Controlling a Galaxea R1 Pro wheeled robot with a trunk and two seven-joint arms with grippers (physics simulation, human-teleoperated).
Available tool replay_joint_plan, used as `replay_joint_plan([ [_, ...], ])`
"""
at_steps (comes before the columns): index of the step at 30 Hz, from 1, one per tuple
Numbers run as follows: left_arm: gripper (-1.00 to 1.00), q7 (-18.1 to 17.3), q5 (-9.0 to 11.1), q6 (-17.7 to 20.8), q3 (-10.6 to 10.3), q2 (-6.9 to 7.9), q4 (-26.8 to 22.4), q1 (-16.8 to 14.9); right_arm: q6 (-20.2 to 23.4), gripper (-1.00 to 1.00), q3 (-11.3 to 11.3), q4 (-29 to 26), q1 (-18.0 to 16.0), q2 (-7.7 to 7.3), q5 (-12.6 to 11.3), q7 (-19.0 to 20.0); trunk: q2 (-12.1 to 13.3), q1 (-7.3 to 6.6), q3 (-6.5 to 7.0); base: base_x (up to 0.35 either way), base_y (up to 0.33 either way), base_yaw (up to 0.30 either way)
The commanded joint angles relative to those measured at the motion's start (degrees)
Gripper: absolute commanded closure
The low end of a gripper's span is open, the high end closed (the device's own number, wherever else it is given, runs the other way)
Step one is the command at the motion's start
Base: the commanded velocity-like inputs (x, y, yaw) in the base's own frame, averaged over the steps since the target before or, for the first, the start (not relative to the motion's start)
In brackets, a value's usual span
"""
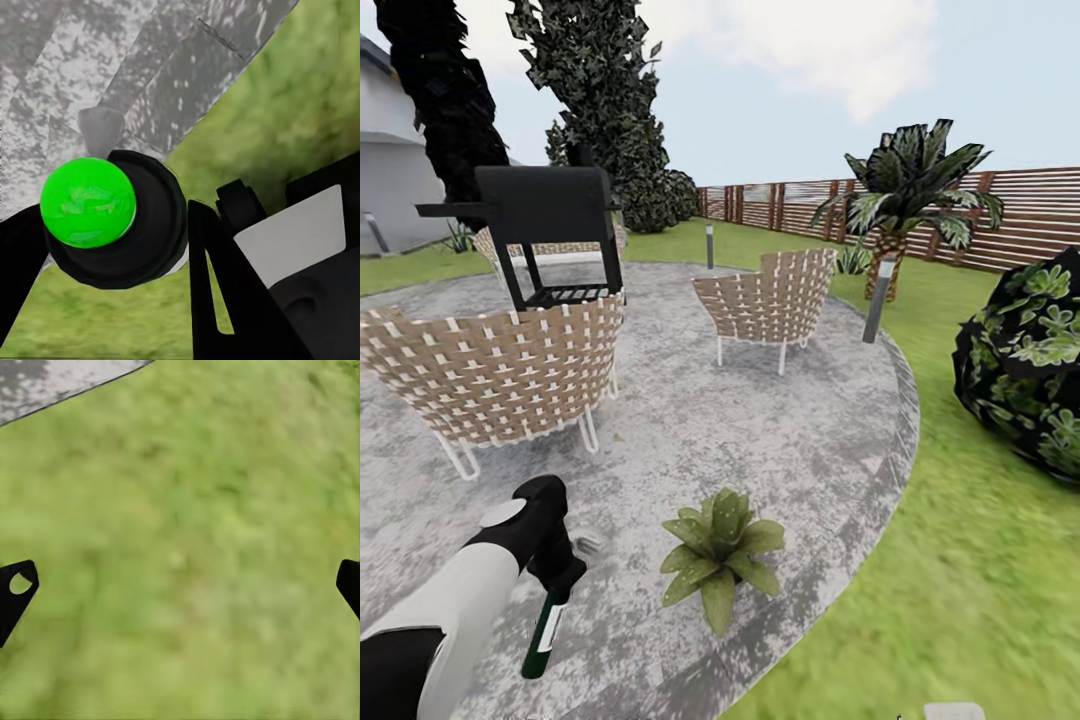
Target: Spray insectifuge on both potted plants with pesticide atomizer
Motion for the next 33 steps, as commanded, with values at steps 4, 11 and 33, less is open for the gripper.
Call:
replay_joint_plan([
  [4, 1.0, -0.5, -0.5, 0.6, 0.2, 0.81, -0.1, 0.2, -0.2, -1.0, -0.3, 0.1, -0.1, 0.01, 0.6, -0.3, 0.0, -0.01, -0.02, 0.173, -0.027, 0.057],
  [11, 1.0, -0.5, -0.4, 0.6, 0.3, 0.85, -0.1, 0.3, -0.2, -1.0, -0.3, 0.3, -0.1, -0.25, 0.9, -0.1, 0.0, -0.01, -0.02, 0.277, -0.14, 0.002],
  [33, 1.0, -0.5, -0.5, 0.4, 0.0, 0.47, -0.1, 0.5, -0.2, -1.0, -0.3, 0.0, -0.1, 0.01, 0.5, -0.3, 0.0, -0.01, -0.02, 0.108, -0.198, 0.085],
])
